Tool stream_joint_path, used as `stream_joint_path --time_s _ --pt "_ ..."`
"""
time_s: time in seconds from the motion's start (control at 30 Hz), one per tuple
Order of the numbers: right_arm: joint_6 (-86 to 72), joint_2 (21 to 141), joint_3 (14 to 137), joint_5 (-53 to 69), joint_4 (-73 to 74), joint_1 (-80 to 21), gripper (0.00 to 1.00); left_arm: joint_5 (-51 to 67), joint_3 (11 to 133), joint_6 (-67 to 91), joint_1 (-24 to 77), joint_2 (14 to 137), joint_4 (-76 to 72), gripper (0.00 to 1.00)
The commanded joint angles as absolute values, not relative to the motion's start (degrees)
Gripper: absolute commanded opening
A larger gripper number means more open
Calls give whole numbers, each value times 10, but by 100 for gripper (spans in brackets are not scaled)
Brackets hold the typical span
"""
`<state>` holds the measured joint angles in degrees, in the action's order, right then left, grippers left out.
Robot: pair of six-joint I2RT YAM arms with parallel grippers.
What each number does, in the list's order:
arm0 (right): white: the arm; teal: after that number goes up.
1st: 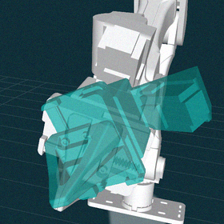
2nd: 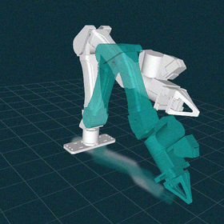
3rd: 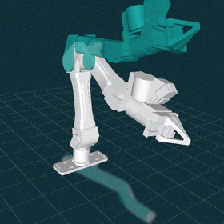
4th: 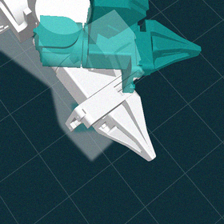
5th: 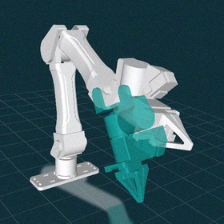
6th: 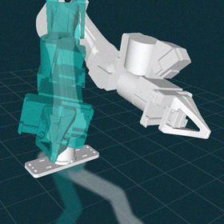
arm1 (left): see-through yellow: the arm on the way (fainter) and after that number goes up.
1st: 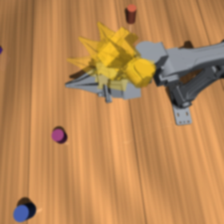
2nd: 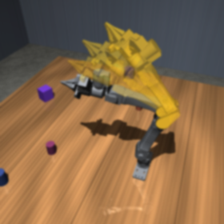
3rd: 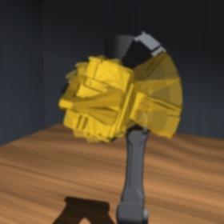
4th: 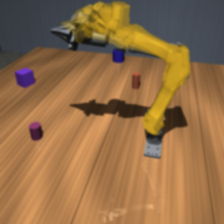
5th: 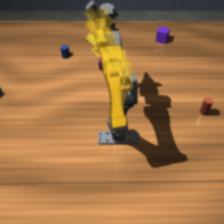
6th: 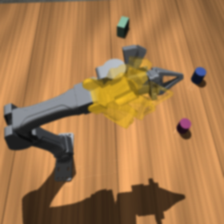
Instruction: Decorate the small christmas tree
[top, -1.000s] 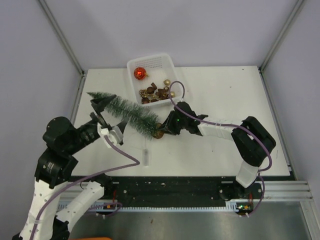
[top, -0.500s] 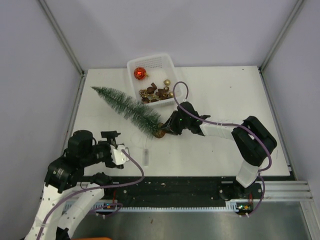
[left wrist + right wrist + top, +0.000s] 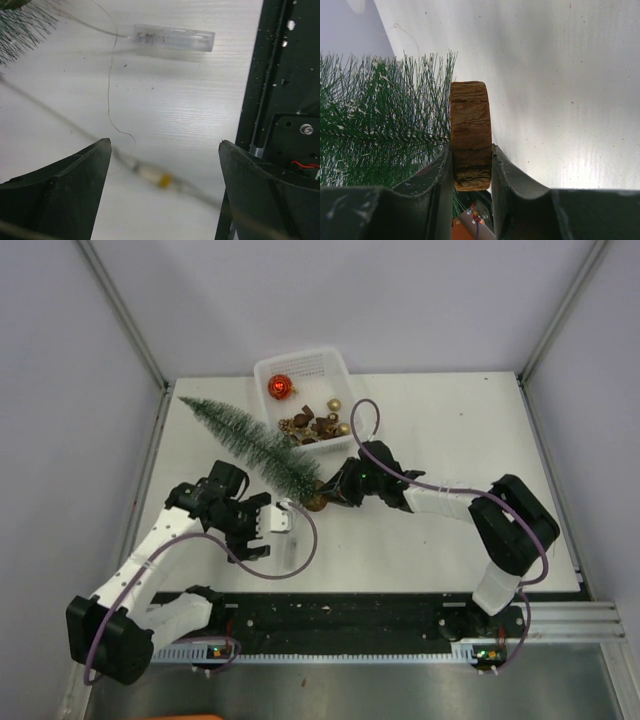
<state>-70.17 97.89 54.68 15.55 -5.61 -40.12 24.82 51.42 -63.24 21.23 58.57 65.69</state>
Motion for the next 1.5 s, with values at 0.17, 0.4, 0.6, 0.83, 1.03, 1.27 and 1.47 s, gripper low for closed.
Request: stream_joint_path --time_s 0.17,0.4,0.6,0.83,1.03,1.27,1.47 --pt "-718 947 527 197 -132 -396 0 205 445 -640 190 645 456 92" --pt "-729 943 509 219 -156 -396 0 219 418 -606 191 689 373 94" --pt "-735 939 506 224 -162 -395 0 255 399 -627 191 714 370 93" --pt "-741 933 505 230 -169 -389 0 227 342 -654 192 707 328 85" --pt "-747 929 502 238 -181 -389 0 217 320 -646 192 693 292 51" --pt "-743 916 495 251 -184 -376 0 188 422 -660 192 669 399 0" --pt "-730 906 502 265 -179 -350 0 157 666 -725 233 627 673 0"
